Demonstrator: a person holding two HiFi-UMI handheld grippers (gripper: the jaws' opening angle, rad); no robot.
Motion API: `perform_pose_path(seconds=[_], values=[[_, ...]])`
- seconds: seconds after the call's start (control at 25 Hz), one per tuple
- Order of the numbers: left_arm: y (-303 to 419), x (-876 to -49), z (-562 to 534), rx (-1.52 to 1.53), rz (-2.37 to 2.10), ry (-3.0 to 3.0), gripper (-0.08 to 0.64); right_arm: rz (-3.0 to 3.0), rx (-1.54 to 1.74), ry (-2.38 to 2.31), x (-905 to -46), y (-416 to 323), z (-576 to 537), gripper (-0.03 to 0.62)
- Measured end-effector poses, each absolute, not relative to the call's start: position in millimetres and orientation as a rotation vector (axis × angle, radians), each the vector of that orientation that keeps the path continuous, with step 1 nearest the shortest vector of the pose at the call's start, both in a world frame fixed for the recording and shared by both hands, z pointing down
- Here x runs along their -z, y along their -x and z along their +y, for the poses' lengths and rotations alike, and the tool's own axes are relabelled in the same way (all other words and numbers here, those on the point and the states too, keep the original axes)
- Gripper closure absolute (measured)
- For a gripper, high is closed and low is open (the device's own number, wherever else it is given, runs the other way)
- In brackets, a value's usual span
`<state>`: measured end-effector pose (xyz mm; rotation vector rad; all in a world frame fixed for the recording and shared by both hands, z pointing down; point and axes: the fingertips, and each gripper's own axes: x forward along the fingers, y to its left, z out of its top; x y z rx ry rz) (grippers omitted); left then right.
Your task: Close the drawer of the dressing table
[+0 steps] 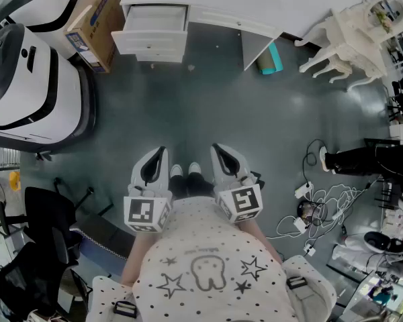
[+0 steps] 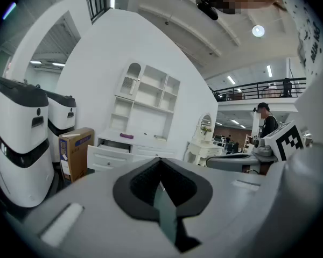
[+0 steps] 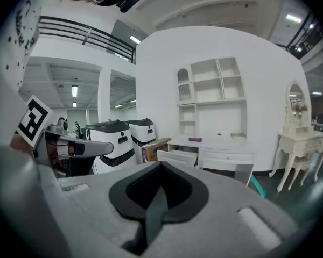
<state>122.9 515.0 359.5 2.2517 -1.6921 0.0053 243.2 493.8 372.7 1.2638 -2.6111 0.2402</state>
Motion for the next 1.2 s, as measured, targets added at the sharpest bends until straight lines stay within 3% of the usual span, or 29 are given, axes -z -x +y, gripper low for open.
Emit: perform_pose_path(seconds=[0.76, 1.2], values=[[-155, -351, 506, 0.018, -1.786, -2.264, 0.565, -2.735, -0.255, -1.270, -361, -288, 478, 0.589], [-118, -351, 483, 0.073, -1.886, -2.185, 0.565, -2.744, -0.320, -1.206, -376, -264, 461, 0.589]])
